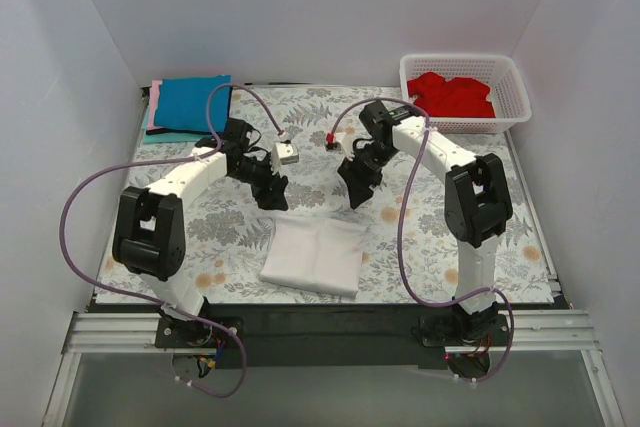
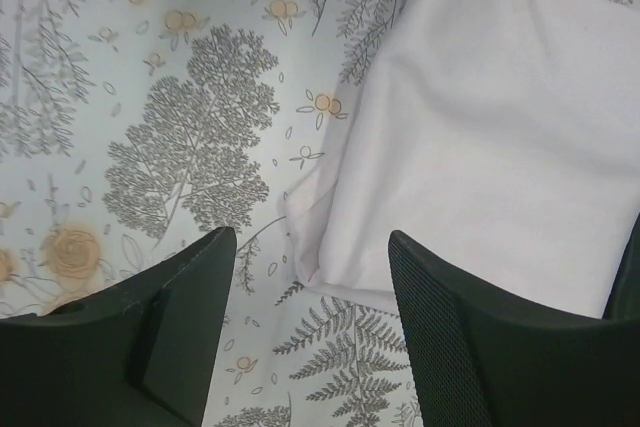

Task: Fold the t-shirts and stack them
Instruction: Fold the tshirt

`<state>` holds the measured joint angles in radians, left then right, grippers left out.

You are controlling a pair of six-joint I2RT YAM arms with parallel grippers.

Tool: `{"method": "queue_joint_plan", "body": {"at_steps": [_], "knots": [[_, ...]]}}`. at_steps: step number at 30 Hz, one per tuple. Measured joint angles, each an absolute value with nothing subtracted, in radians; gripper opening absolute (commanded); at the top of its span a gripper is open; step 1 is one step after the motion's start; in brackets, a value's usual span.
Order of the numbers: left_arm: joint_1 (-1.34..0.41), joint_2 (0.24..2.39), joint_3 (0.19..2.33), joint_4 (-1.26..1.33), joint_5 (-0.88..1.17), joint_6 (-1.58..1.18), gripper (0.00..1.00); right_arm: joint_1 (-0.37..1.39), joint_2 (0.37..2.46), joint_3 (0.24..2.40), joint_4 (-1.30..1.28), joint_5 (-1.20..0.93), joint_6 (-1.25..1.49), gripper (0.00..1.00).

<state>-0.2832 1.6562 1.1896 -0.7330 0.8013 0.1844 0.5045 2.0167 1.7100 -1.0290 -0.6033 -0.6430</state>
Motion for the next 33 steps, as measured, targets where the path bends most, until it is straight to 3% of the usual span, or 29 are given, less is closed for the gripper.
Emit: {"method": "queue_joint_plan", "body": {"at_steps": [5,18,20,22,23,24,25,26,33], "knots": [[-0.282,1.754,1.211,-0.809,0.801,0.182,0.58,0.506,2.006,1.597,-1.071,-0.589,-0.663,0.56],[-0.282,1.820,1.211,-0.834,0.766,0.186,0.49,0.512,2.037,1.537,-1.073,-0.604,-0.680,0.48],[-0.282,1.825,1.211,-0.833,0.762,0.185,0.45,0.512,2.037,1.530,-1.072,-0.603,-0.682,0.46],[-0.282,1.826,1.211,-0.834,0.757,0.184,0.37,0.512,2.038,1.522,-1.071,-0.602,-0.687,0.35],[-0.282,1.826,1.211,-0.834,0.755,0.184,0.26,0.512,2.038,1.522,-1.073,-0.601,-0.689,0.29],[-0.282,1.827,1.211,-0.836,0.754,0.182,0.20,0.512,2.039,1.522,-1.072,-0.601,-0.690,0.12],[-0.282,1.829,1.211,-0.836,0.752,0.181,0.14,0.512,2.040,1.522,-1.071,-0.602,-0.691,0.04],[-0.281,1.829,1.211,-0.837,0.751,0.181,0.02,0.512,2.040,1.522,-1.071,-0.602,-0.691,0.01],[-0.260,1.830,1.219,-0.828,0.750,0.136,0.00,0.505,2.040,1.548,-1.075,-0.573,-0.688,0.01]]}}
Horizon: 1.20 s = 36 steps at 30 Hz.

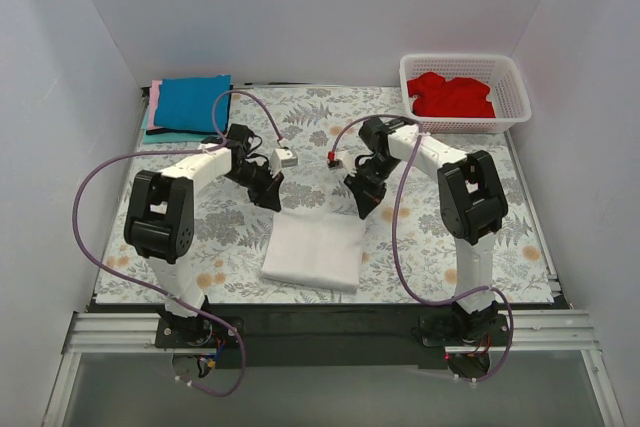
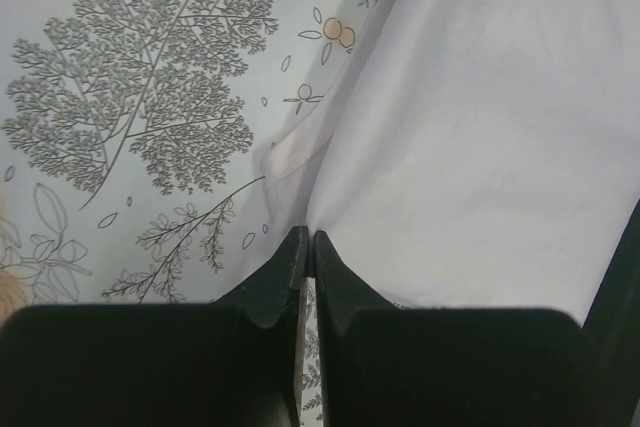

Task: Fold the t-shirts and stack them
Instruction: Fold the tshirt

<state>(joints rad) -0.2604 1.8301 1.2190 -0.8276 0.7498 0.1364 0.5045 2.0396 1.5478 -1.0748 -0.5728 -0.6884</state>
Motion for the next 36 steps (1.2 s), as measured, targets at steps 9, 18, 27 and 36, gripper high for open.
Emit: {"method": "queue_joint_plan", "body": {"at_steps": [9,18,27,36], "knots": [[-0.226,1.903,1.261,-0.746,0.746,0.093,0.00,0.466,2.087,1.662,-1.041,-0.527,-0.686,0.01],[-0.218,2.002,1.288,-0.588,0.730,-0.042,0.00,0.435,2.207,1.712,-0.935,-0.446,-0.612,0.01],[-0.214,2.040,1.353,-0.443,0.651,-0.184,0.45,0.412,2.222,1.833,-0.826,-0.357,-0.544,0.42],[-0.166,1.856,1.282,-0.381,0.669,-0.471,0.80,0.366,2.006,1.748,-0.782,-0.504,-0.440,0.98]]}}
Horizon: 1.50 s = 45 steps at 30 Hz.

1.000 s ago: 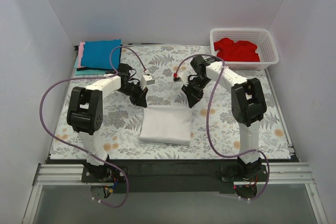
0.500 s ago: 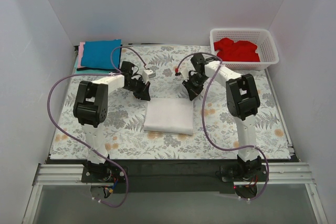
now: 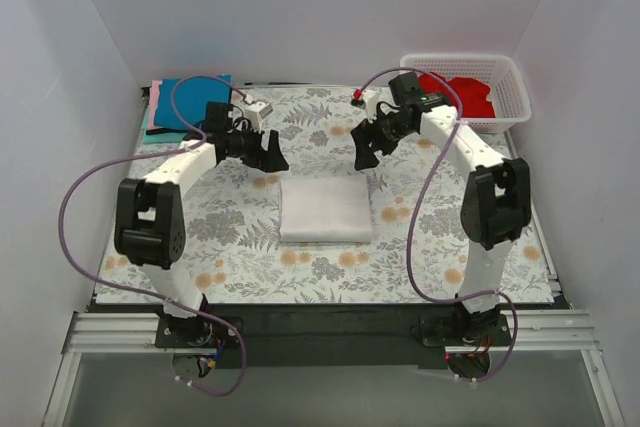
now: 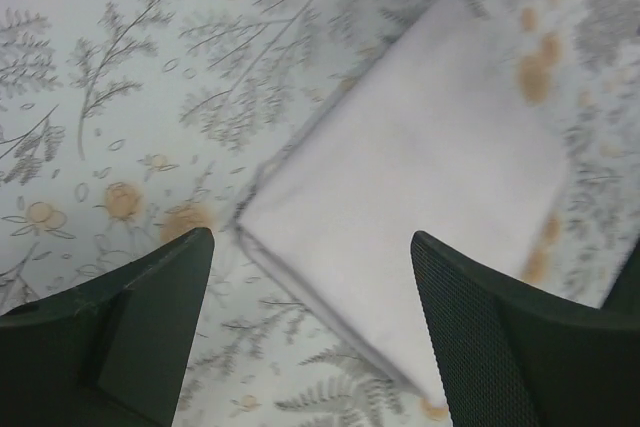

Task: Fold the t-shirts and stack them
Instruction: Fold the tshirt

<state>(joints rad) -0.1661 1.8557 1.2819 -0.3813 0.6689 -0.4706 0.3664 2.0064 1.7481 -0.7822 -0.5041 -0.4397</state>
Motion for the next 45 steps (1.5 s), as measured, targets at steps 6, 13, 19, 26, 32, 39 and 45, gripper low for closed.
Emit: {"method": "queue_joint_plan", "body": {"at_steps": [6,13,19,26,32,39,45], "knots": [[-0.228,1.537,1.155,-0.316,0.835,-0.790,0.82,0.369,1.773,1.581,-0.774,-0.727,-0.321,0.98],[-0.424,1.594,0.942,-0.218,0.953,-1.084,0.83,0.442,1.825,1.377,-0.719,-0.925,-0.138,0.98],[-0.415,1.743,0.862,-0.191,0.967,-1.196,0.83,0.494,1.887,1.250,-0.609,-0.987,-0.008,0.98],[-0.301,1.820,0.784,-0.150,1.062,-1.251,0.83,0.456,1.987,1.114,-0.558,-1.053,0.035,0.98],[-0.232,1.837,0.782,-0.146,1.106,-1.220,0.85,0.398,2.006,1.096,-0.565,-1.104,0.042,0.98],[-0.207,1.793,0.760,-0.191,1.103,-1.148,0.86,0.363,1.956,1.095,-0.662,-1.053,-0.079,0.98],[-0.229,1.567,0.734,-0.260,1.045,-1.037,0.86,0.387,1.798,1.097,-0.727,-1.004,-0.173,0.98]]}}
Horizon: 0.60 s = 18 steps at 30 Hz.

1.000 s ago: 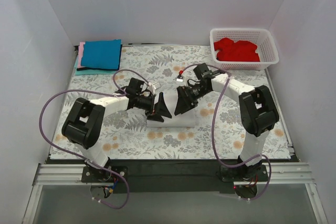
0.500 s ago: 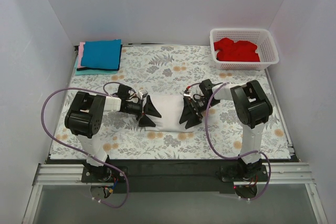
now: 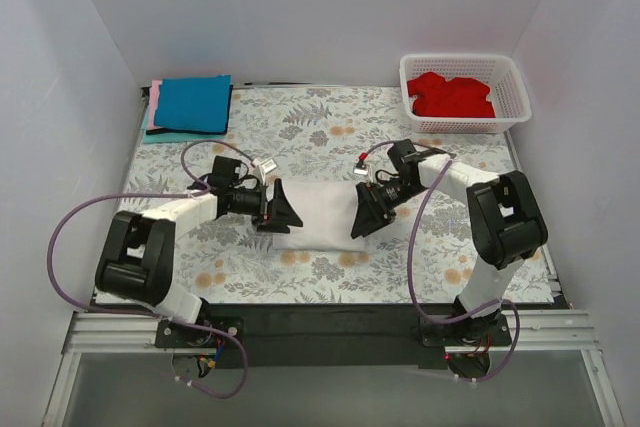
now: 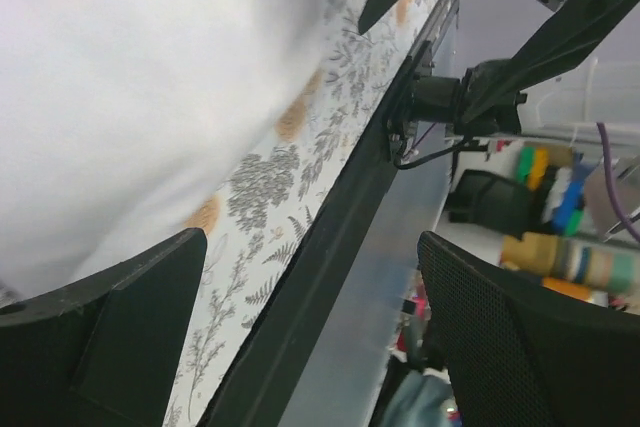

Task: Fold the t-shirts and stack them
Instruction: Fold the tshirt

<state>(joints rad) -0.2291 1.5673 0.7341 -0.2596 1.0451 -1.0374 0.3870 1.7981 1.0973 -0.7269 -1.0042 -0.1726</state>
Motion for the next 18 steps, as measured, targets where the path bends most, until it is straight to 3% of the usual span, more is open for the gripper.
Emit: {"method": "queue_joint_plan", "body": {"at_steps": [7,13,18], "knots": [[-0.394,1.494,0.746,-0.216,1.025,-1.038,0.86,0.555,1.795,1.116,-0.728,-1.024,-0.190,0.98],[-0.376,1.687,0.742,-0.179,0.973,-1.078,0.86,0.547,1.967,1.115,-0.695,-1.026,-0.173,0.98],[-0.301,1.766,0.743,-0.170,1.074,-1.114,0.86,0.493,1.980,1.087,-0.694,-1.069,-0.155,0.98]]}}
